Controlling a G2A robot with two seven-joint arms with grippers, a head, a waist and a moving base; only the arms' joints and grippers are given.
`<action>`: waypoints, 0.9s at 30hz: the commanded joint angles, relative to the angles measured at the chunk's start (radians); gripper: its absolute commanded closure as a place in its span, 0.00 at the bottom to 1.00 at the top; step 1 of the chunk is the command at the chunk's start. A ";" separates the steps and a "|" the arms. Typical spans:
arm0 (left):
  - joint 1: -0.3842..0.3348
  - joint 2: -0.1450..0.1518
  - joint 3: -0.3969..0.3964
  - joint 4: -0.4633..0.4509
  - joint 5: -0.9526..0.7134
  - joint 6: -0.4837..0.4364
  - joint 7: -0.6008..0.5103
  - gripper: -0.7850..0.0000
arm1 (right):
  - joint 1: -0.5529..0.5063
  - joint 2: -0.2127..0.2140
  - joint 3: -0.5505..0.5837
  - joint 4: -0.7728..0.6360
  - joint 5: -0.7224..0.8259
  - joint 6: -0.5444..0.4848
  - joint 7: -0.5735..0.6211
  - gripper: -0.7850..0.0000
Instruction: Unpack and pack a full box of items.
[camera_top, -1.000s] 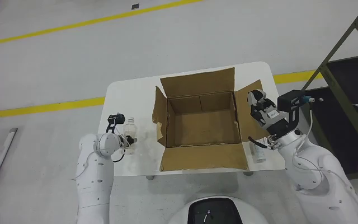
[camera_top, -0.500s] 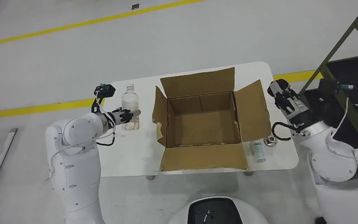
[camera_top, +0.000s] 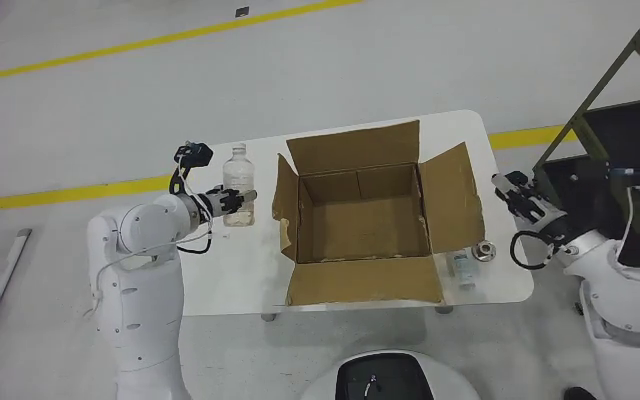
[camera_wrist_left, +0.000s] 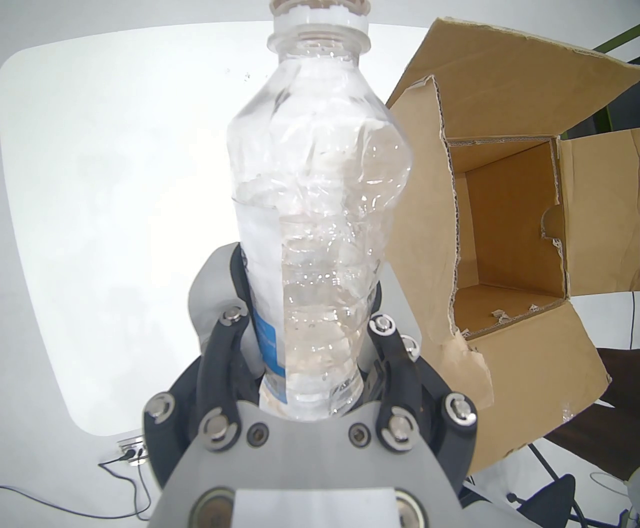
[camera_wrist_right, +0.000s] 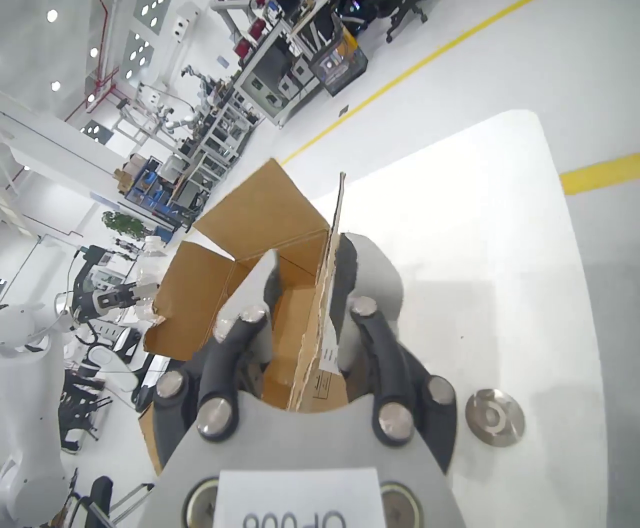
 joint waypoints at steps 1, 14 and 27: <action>0.000 0.000 0.000 0.000 0.000 0.000 0.000 1.00 | 0.001 0.001 -0.015 0.014 -0.005 -0.003 0.003 0.00; -0.047 0.001 0.026 -0.021 -0.049 0.014 0.098 1.00 | 0.022 0.010 -0.112 0.086 -0.090 -0.001 -0.023 0.99; -0.204 -0.013 0.194 0.013 -0.477 0.052 -0.056 1.00 | 0.024 0.011 -0.178 0.111 -0.085 0.019 -0.094 1.00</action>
